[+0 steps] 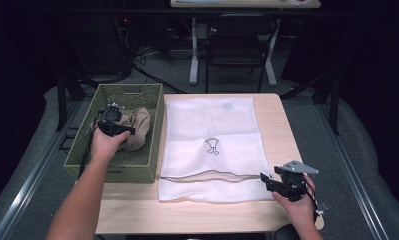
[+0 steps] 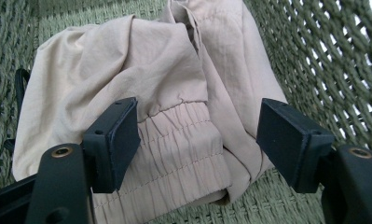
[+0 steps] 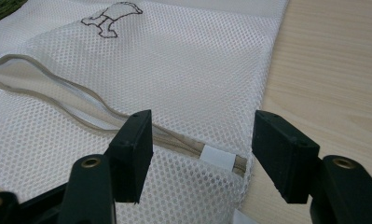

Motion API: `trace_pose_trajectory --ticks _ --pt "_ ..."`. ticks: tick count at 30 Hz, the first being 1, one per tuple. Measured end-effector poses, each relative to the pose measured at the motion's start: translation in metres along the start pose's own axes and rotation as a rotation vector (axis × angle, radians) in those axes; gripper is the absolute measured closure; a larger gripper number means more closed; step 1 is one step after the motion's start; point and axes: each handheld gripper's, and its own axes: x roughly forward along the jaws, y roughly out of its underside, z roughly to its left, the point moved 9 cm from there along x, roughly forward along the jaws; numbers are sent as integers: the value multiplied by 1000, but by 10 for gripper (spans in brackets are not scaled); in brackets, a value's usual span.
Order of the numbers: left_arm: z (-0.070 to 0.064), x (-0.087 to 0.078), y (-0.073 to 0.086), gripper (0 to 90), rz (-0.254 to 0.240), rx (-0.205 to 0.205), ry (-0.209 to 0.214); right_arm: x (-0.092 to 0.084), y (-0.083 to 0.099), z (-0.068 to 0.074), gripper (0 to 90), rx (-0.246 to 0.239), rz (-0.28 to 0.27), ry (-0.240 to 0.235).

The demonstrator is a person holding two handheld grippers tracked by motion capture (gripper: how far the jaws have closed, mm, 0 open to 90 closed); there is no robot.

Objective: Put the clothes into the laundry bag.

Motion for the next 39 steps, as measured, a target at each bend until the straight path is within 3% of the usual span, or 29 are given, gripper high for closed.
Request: trace_pose_trajectory --ticks 16,20,30,39 --pt "-13 15 5 248 54 8 -15 1 0 0 378 2 1 -10" --pt "-15 17 6 225 66 -8 -12 1 1 0 377 2 4 -11" --pt "-17 22 8 165 81 32 -65 1 1 0 376 5 5 -14" --pt "-18 24 9 153 87 40 -77 2 1 -1 376 12 8 -17"
